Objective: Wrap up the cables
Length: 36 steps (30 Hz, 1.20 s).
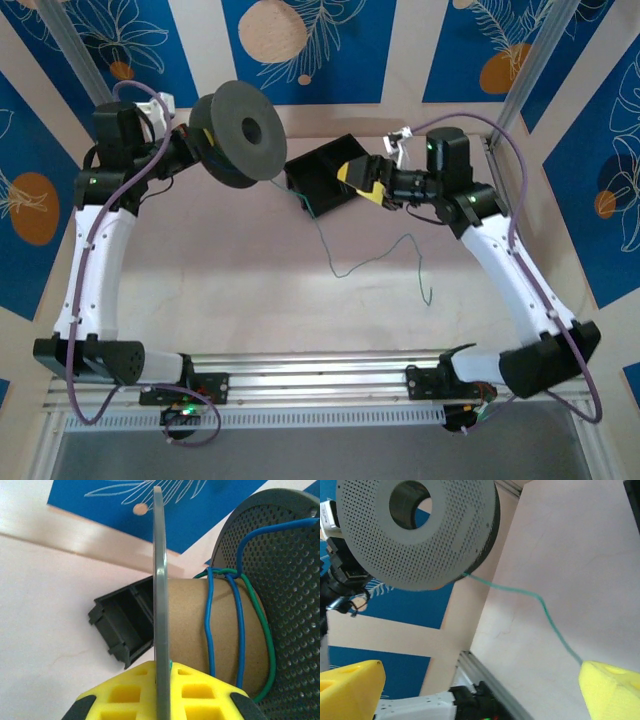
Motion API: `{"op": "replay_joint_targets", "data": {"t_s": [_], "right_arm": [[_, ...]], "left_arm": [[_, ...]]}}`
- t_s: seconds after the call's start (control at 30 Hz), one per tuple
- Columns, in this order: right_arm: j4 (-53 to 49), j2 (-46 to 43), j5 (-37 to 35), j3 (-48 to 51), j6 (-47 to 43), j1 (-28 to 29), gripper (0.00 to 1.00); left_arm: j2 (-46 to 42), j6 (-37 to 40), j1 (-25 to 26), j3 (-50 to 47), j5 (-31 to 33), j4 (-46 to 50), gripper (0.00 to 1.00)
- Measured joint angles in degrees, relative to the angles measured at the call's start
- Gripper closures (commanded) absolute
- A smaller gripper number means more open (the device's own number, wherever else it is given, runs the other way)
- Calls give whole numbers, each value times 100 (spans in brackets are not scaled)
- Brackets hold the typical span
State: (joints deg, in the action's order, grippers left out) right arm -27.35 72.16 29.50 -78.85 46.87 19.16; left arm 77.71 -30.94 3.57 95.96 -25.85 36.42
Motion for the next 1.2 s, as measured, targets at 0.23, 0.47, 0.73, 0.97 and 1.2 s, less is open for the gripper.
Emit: {"op": "replay_joint_targets", "data": {"t_s": [0.23,0.47,0.73,0.97,1.2], "right_arm": [[551,-737,140,852,1888,181,13],[1115,-909,42,2162,4492,684,11],[2055,-925,-990,3329,6693,1379,11],[2988,-750,-2013,3683,7136,1705,8],[3646,-343,-2747,3814,7226,1991,9]], "left_arm": [[-57,-70,105,-164,297,-763,100],[-57,-153,240,-170,448,-1158,100],[-188,-164,299,-549,455,-1399,100],[-570,-225,321,-1102,448,-1692,100],[-885,-356,339,-1484,396,-1971,100]]}}
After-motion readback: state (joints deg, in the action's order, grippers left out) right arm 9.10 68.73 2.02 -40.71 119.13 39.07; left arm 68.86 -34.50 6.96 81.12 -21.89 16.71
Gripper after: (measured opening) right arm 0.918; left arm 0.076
